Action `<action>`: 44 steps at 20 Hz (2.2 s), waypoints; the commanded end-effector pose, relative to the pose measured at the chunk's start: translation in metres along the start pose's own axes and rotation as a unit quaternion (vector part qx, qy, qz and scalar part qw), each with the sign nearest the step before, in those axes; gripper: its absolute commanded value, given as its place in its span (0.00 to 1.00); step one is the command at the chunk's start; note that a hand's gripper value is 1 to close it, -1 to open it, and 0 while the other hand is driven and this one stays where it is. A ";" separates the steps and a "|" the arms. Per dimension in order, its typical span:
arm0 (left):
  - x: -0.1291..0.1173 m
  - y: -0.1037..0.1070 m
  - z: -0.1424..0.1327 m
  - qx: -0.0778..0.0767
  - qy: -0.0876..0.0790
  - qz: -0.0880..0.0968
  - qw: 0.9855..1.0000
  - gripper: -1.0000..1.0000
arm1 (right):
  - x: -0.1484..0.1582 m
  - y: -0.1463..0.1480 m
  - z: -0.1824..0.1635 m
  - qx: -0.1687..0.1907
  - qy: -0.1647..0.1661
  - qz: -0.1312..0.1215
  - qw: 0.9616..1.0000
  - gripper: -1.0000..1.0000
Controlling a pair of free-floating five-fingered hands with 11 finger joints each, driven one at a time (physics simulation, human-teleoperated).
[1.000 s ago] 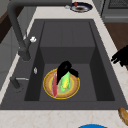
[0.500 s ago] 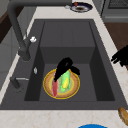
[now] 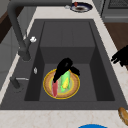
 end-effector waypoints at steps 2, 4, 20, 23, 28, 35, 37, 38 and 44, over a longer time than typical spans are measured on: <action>0.000 0.000 0.000 0.000 0.000 0.000 1.000 0.50 | -0.009 0.001 0.018 -0.034 -0.010 0.010 0.999 0.00; 0.000 0.000 0.000 0.000 0.000 0.000 1.000 0.50 | -0.011 0.001 0.026 -0.051 -0.021 0.018 0.998 0.00; 0.000 0.000 0.000 0.000 0.000 0.000 1.000 0.50 | -0.049 -0.009 0.094 -0.187 -0.036 0.010 0.982 0.00; 0.000 0.000 0.000 0.000 0.000 0.000 1.000 0.50 | -0.058 -0.016 0.110 -0.210 -0.040 0.010 0.977 0.00; 0.000 0.000 0.000 0.000 0.000 0.000 1.000 0.50 | -0.074 -0.027 0.136 -0.249 -0.044 0.010 0.967 0.00; 0.000 0.000 0.000 0.000 0.000 0.000 1.000 0.50 | -0.096 -0.044 0.172 -0.305 -0.048 0.010 0.951 0.00; 0.000 0.000 0.000 0.000 0.000 0.000 1.000 0.50 | -0.101 -0.049 0.181 -0.323 -0.049 0.011 0.945 0.00; 0.000 0.000 0.000 0.000 0.000 0.000 1.000 0.50 | -0.104 -0.052 0.186 -0.332 -0.050 0.012 0.942 0.00; 0.000 0.000 0.000 0.000 0.000 0.000 1.000 0.50 | -0.124 -0.071 0.209 -0.376 -0.051 0.012 0.925 0.00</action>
